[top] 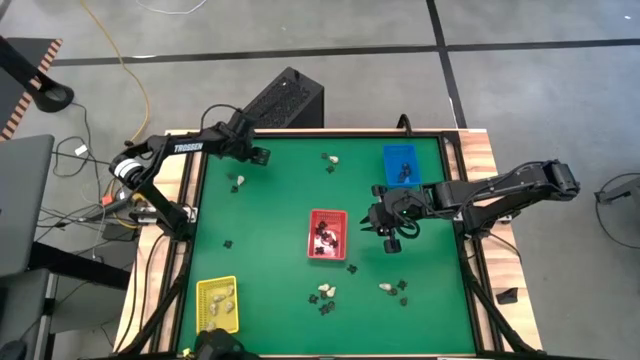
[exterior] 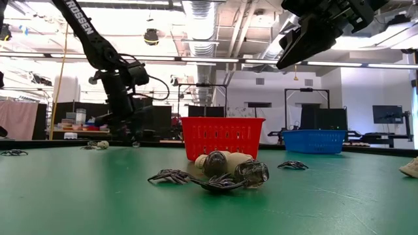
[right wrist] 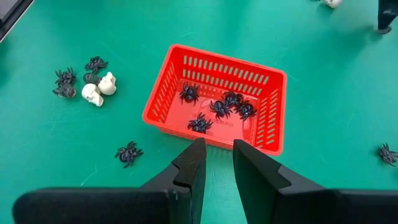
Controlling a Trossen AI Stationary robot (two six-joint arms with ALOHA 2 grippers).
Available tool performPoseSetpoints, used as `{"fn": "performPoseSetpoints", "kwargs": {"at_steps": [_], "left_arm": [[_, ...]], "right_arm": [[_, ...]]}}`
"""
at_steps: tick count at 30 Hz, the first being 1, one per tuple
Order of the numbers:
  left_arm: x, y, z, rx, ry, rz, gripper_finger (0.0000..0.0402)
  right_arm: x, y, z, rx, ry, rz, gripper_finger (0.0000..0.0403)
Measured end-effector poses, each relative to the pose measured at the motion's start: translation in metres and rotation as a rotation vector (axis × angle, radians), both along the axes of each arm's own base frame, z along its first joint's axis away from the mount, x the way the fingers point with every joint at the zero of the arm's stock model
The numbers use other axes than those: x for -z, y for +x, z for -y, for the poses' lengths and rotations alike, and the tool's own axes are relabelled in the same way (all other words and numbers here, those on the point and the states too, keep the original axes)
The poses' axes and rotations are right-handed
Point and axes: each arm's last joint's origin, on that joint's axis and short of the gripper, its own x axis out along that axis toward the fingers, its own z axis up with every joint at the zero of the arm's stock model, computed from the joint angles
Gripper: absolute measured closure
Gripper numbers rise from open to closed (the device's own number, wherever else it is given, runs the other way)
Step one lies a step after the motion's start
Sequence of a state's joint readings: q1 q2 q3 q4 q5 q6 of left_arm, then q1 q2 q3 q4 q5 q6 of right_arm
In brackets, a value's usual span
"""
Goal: Sort Halloween decoration
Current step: Put the black skull toy into the blue bin
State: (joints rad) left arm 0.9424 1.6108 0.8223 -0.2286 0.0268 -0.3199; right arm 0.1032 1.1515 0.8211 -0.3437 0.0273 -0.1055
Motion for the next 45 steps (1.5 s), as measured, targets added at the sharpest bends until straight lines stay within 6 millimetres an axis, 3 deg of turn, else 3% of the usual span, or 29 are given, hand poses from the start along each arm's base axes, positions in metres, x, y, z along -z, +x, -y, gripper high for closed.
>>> {"fn": "performPoseSetpoints", "kwargs": {"at_steps": [3,9,14,22,32,40,45], "left_arm": [[-0.003,0.01,0.003,0.05,0.013,0.06,0.0223],[-0.004,0.018,0.007,0.03,0.115,-0.04,0.0223],[-0.005,0.025,0.012,0.077,0.079,0.027,0.0223],[-0.007,0.046,0.022,0.144,0.182,0.019,0.0223],[0.026,0.056,0.013,0.149,0.106,-0.092,0.0223],[0.02,0.065,0.013,0.179,0.081,-0.149,0.0227],[0.019,0.065,0.014,0.174,0.031,-0.167,0.0259]], "right_arm": [[0.0,0.0,0.0,0.0,0.0,0.0,0.0291],[0.0,0.0,0.0,0.0,0.0,0.0,0.0291],[0.0,0.0,0.0,0.0,0.0,0.0,0.0291],[0.0,0.0,0.0,0.0,0.0,0.001,0.0291],[0.0,0.0,0.0,-0.001,0.001,0.0,0.0291],[0.0,0.0,0.0,0.0,0.001,-0.001,0.0291],[0.0,0.0,0.0,-0.001,0.0,-0.006,0.0291]]}}
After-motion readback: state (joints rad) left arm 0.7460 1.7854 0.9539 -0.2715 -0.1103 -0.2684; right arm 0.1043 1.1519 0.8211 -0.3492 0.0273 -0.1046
